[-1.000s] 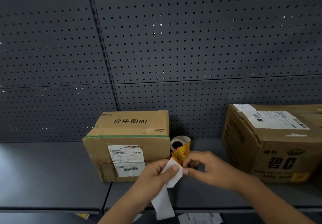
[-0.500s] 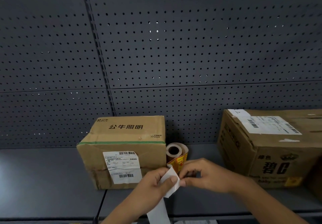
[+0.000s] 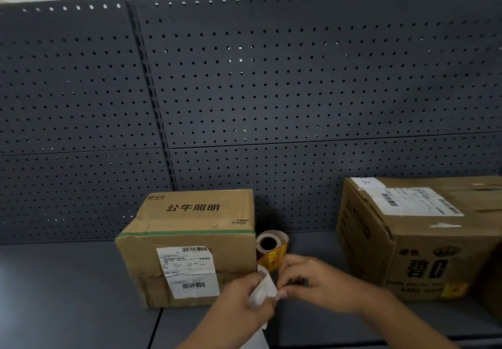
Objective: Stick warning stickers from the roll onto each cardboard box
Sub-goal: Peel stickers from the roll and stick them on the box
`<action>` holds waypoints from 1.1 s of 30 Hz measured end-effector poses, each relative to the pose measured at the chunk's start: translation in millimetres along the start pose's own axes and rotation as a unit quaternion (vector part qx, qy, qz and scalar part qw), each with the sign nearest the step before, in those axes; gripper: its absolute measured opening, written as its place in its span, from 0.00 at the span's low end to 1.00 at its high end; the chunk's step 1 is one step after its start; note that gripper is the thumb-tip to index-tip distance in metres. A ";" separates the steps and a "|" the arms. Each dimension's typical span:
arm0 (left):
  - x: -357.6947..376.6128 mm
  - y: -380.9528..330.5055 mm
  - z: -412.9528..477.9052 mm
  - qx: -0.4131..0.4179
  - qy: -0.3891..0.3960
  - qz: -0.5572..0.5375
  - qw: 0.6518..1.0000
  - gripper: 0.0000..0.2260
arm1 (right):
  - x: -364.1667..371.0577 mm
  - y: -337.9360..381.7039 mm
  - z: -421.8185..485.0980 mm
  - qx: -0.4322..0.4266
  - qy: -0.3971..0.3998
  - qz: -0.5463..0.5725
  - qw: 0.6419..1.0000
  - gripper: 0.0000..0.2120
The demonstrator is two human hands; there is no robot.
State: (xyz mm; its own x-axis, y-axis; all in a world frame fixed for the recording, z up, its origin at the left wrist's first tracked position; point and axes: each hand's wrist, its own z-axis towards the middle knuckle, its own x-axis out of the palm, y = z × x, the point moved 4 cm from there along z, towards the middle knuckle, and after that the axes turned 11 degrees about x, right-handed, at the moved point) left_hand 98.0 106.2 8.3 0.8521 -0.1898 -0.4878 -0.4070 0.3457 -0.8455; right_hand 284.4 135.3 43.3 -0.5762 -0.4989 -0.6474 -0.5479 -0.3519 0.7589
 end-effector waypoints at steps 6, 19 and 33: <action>1.0 1.5 -1.3 -0.022 0.038 0.001 0.999 0.11 | 1.6 1.5 -1.3 -0.007 -0.020 -0.052 0.998 0.05; -15.7 8.5 -7.4 -0.089 0.063 0.109 0.988 0.07 | -36.3 2.8 -18.6 0.016 -0.050 -0.089 0.995 0.02; -17.2 -43.2 -12.1 -0.101 0.097 0.306 0.942 0.23 | -61.1 24.6 -33.0 0.018 -0.249 0.033 0.968 0.09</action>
State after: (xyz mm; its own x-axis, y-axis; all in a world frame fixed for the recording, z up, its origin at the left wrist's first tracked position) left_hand 97.0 83.4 50.6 0.3692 -0.1816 -0.9114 -0.8734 0.2672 -0.4071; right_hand 326.2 130.9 103.9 -0.8264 -0.0720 -0.5585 -0.5160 -0.3002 0.8023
